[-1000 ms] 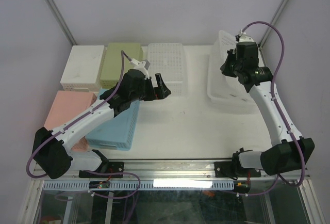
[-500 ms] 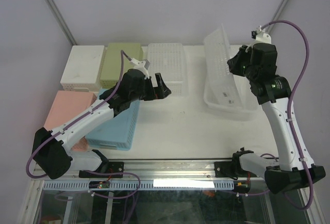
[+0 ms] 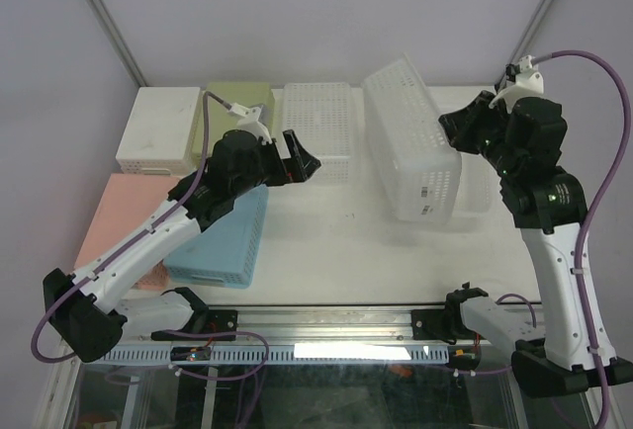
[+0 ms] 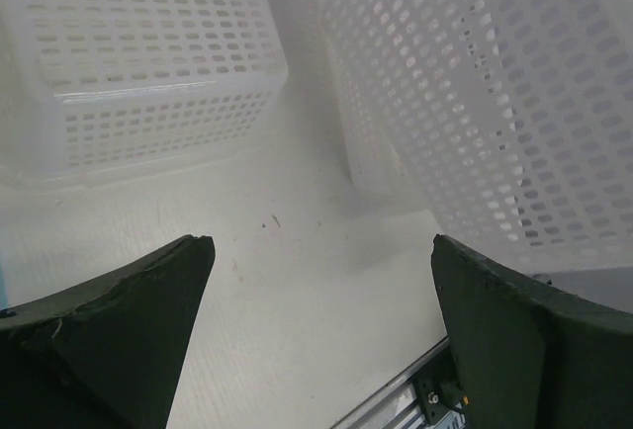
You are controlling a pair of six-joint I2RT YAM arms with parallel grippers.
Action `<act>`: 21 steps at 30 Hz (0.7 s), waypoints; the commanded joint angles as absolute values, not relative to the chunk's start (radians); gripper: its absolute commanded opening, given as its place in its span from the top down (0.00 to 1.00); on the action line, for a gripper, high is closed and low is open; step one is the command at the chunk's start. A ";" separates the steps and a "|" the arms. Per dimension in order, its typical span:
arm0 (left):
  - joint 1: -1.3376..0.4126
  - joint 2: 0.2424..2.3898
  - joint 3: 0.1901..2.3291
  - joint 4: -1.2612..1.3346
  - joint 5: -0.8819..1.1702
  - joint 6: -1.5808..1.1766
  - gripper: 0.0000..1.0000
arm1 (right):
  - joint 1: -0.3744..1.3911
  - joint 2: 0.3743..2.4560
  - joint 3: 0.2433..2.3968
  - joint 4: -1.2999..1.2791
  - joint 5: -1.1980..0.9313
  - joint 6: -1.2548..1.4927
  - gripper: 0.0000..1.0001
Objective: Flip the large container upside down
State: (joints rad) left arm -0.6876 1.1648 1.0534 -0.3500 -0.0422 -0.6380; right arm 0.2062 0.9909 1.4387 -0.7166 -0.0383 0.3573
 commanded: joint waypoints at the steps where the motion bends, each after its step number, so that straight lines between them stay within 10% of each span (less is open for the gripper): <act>1: -0.692 1.107 1.118 -0.339 -0.103 -0.608 0.01 | 0.202 0.923 1.524 -0.625 -0.115 0.396 1.00; 21: -0.691 1.020 1.175 -0.377 -0.254 -0.584 0.01 | 0.202 0.672 1.107 -0.476 -0.418 0.762 1.00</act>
